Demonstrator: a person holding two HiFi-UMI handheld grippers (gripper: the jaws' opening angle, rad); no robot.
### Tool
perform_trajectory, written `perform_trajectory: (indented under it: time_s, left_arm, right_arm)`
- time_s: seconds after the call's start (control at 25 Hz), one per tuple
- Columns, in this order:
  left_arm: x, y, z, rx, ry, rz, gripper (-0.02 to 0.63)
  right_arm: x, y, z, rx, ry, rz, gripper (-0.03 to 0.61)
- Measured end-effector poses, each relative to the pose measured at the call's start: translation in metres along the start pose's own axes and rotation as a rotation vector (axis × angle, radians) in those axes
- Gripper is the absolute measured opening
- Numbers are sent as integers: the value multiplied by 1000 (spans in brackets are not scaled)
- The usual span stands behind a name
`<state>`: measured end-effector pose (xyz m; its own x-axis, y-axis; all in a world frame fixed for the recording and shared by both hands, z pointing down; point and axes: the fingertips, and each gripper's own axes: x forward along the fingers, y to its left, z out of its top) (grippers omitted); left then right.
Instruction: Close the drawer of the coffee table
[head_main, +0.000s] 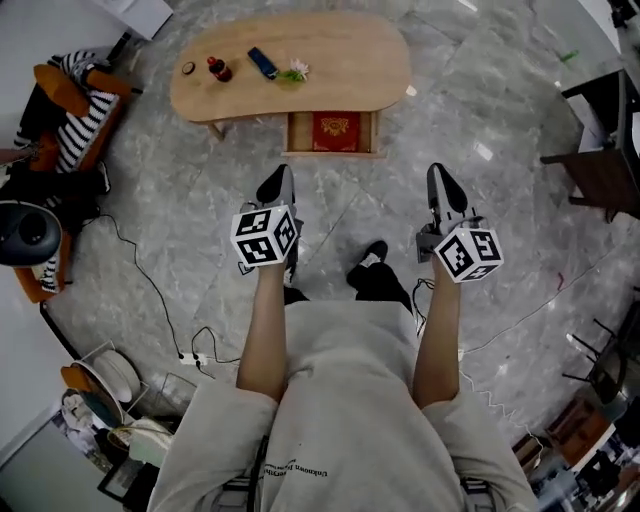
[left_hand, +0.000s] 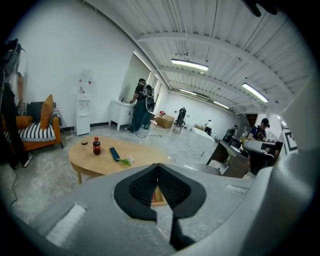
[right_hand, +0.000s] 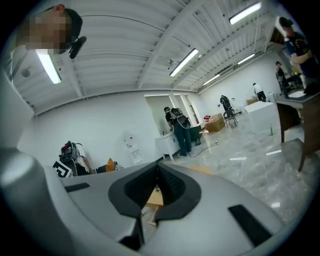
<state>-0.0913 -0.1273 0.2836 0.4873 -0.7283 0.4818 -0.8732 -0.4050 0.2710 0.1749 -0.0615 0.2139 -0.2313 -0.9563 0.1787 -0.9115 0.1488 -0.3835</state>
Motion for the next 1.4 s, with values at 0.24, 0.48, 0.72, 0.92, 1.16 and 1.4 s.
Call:
perform_trajectory:
  time_s: [0.24,0.48,0.72,0.92,1.16,1.4]
  left_arm:
    - [18,-28,-6,5,-50,81,9]
    - [52,-16,-28,26,-34,104,9]
    - [96,8,-49,-49,-13,107,9]
    - [139,17,-74,-91,24,89,9]
    - [157,40,-108,-79,46,115,9]
    - [171,56,-175,-58,10,162,9]
  right_arm:
    - [36,-44,-11,-216,100,114,15]
    - [61,-79,-58,-279,182,120,15]
    - [86,-93,-88,-274,229,100,15]
    - [113,-99,-124,-272,292,144,15]
    - [142,-113,-172,-288,323,190,15]
    - [145,-153,-239,-333,313,230,16]
